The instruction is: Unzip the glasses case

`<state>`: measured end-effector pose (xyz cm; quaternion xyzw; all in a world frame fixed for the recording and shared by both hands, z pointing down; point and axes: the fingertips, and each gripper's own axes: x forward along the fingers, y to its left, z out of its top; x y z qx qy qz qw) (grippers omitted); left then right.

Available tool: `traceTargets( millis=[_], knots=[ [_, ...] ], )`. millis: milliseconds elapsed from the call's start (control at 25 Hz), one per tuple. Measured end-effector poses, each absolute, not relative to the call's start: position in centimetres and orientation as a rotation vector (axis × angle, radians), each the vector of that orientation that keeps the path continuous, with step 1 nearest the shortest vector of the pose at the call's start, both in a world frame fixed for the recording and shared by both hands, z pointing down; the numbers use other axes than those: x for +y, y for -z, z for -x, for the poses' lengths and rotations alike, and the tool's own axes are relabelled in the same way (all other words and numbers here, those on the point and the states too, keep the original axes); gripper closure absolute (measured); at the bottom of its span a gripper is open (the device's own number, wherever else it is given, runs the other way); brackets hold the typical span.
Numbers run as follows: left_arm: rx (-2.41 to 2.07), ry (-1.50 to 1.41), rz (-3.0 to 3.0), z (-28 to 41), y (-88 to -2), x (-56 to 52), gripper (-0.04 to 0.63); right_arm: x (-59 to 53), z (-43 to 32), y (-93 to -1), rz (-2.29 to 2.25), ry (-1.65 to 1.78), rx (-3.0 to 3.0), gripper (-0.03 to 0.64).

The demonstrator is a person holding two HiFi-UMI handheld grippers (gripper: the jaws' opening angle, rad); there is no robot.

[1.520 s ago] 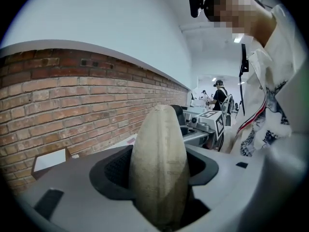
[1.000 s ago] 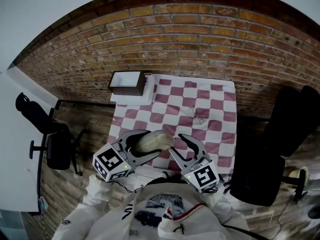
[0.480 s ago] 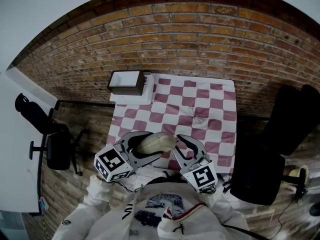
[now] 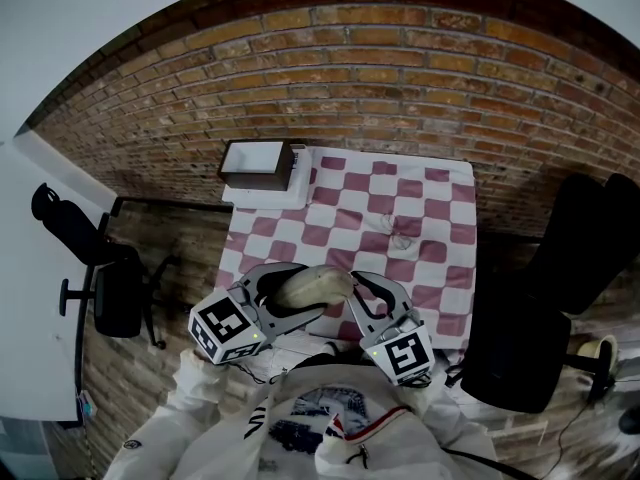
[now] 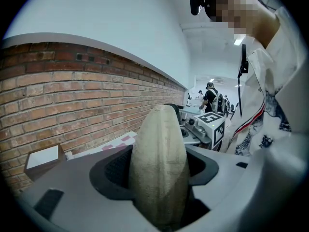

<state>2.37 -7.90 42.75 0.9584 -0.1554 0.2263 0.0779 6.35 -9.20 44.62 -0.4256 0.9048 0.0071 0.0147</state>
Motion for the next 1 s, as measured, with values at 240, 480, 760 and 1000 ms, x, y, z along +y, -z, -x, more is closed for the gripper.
traceTargets(
  millis=[240, 480, 760, 1000],
  knots=[
    [-0.471, -0.679, -2.867, -2.2, -42.8, -8.0, 0.304, -9.5, -6.4, -44.4, 1.326, -0.034, 2.813, 0.569],
    [-0.478, -0.681, -2.866, -2.2, -43.0, -8.2, 0.304, -9.5, -6.7, -44.2, 1.33, -0.025, 2.782, 0.593],
    [-0.473, -0.711, -2.869, -2.6, -43.5, -8.1, 0.304, -9.6, -7.3, -44.8, 1.431, -0.104, 2.828, 0.598],
    [-0.494, -0.76, -2.857, -2.8, -44.2, -8.0, 0.304, -9.6, -7.8, -45.6, 1.556, -0.179, 2.884, 0.6]
  ],
)
